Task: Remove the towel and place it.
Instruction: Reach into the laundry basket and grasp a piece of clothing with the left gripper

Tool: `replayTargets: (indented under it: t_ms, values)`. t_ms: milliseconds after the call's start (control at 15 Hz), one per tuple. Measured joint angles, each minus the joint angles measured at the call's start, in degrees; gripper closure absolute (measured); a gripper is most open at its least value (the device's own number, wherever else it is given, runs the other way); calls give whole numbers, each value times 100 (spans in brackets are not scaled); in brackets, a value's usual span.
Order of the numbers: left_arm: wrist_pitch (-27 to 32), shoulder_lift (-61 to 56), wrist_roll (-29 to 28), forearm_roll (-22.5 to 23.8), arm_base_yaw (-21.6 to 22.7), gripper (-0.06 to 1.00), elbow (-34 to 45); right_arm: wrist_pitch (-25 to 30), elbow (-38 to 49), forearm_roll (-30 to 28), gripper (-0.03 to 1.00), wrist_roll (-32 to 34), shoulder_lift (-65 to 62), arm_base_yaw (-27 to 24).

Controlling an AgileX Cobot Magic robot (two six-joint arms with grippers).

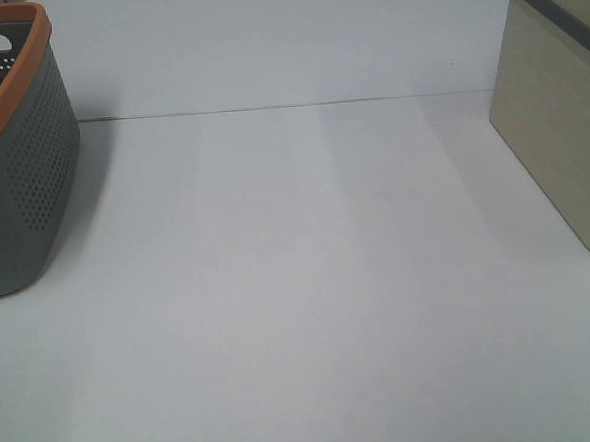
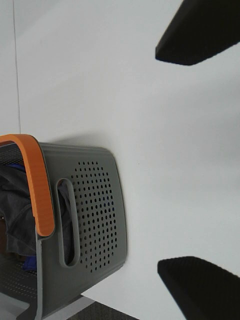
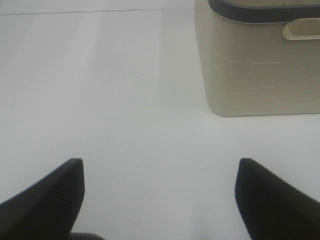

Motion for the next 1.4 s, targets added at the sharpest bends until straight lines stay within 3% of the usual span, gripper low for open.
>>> replayTargets:
  t_ms: [1400]
  values:
    - [0, 0, 0, -17, 0, -4, 0, 0, 0, 0, 16, 0, 0, 0]
